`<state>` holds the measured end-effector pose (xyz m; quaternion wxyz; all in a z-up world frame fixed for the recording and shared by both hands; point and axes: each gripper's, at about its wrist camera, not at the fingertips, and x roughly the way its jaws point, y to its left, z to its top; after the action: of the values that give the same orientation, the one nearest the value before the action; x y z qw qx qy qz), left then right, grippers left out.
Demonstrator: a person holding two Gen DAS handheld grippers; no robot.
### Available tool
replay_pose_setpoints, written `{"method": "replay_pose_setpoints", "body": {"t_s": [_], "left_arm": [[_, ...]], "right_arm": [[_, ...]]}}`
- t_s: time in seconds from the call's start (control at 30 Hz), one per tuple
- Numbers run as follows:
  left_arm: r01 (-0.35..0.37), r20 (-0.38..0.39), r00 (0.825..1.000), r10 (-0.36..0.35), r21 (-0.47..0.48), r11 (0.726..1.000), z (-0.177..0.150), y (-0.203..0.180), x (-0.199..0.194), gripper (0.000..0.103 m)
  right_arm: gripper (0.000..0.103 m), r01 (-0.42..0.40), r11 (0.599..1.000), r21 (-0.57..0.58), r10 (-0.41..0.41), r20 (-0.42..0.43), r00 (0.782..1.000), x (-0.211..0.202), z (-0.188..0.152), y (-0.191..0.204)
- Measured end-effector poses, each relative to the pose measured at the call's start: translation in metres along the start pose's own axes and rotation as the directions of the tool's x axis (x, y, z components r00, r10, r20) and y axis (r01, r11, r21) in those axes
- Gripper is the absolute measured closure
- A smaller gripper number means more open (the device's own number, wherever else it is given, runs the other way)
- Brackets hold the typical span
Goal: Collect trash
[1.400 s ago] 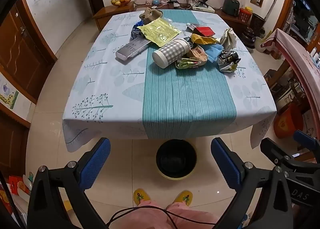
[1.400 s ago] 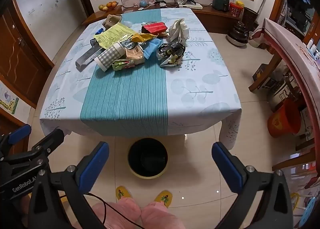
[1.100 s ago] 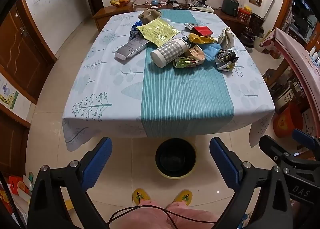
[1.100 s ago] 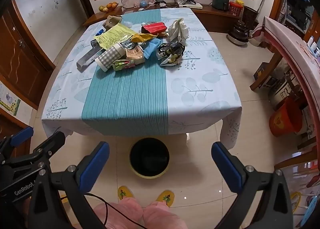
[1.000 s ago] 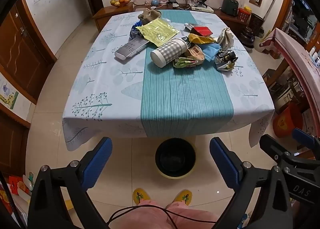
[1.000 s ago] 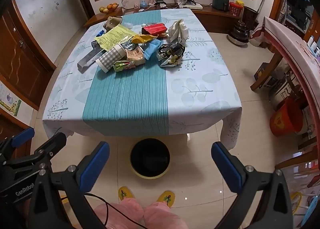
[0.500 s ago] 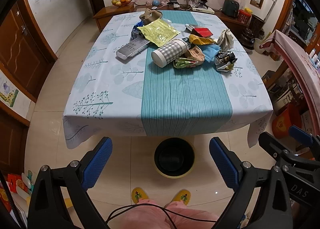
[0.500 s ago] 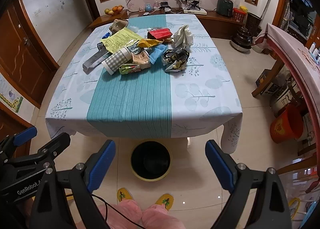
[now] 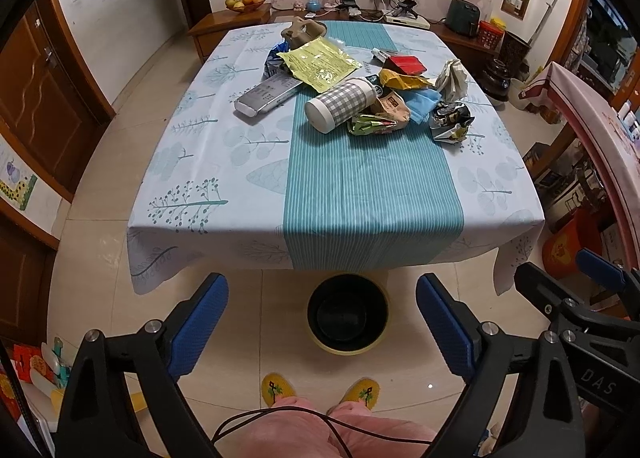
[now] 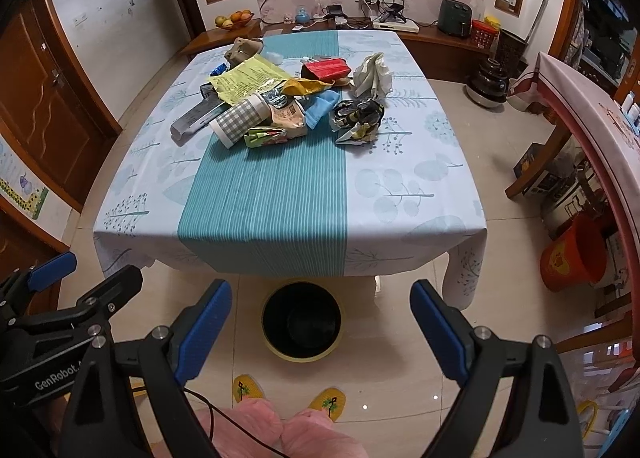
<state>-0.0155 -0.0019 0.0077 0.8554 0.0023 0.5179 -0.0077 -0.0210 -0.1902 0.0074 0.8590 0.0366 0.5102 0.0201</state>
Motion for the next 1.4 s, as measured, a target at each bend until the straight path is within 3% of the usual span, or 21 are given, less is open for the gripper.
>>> {"method": "replay_pose_setpoints", "body": {"t_s": [1.4], "left_arm": [[-0.003,0.007,1.000,0.003,-0.003,1.000,-0.0052,0.0010,-0.0027,0.010]], "right_arm": [[0.017,-0.009,1.000,-0.026,0.010,0.028,1.000,-0.0087,-0.0009,0.0101]]}}
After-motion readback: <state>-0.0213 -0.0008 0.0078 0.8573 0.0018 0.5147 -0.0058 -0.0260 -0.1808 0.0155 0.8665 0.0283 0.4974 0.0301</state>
